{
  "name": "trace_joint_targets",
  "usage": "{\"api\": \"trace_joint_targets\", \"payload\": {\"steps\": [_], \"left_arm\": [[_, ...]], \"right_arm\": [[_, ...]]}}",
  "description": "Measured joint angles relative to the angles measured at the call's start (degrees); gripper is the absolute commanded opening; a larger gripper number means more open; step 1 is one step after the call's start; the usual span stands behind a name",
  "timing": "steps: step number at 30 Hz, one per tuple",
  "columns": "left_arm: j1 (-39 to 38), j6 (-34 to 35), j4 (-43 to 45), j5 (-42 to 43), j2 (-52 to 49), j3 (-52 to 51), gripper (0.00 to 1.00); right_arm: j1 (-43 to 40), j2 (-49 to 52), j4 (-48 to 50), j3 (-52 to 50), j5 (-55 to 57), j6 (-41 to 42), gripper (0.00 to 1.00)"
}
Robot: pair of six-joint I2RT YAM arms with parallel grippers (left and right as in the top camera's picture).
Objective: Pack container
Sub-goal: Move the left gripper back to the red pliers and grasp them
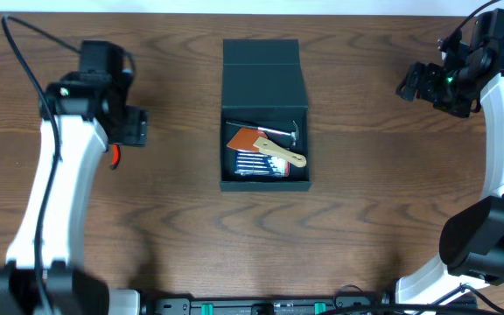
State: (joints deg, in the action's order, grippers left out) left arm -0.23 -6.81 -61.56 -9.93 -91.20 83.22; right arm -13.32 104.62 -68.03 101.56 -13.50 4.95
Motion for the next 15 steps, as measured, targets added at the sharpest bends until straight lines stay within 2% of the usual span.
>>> {"api": "trace_joint_targets", "payload": {"steps": [4,7,12,15], "left_arm": [[5.0,-0.7,0.0,2.5,-7.2,-0.3,0.87],[7.3,-1.1,0.1,4.4,-12.4,-0.3,0.83],[8.6,-3.4,1.2,7.9,-18.8,-0.4,0.75],[8.6,-4.2,2.8,9.1,-21.8,-0.4,0.74]], "right_arm": [[0.0,0.0,0.0,0.0,0.0,0.0,0.9],[0.0,0.0,0.1,0.0,0.0,0.0,0.9],[0.0,0.0,0.1,0.0,0.0,0.0,0.91],[0.0,0.0,0.1,0.0,0.0,0.0,0.91]]}}
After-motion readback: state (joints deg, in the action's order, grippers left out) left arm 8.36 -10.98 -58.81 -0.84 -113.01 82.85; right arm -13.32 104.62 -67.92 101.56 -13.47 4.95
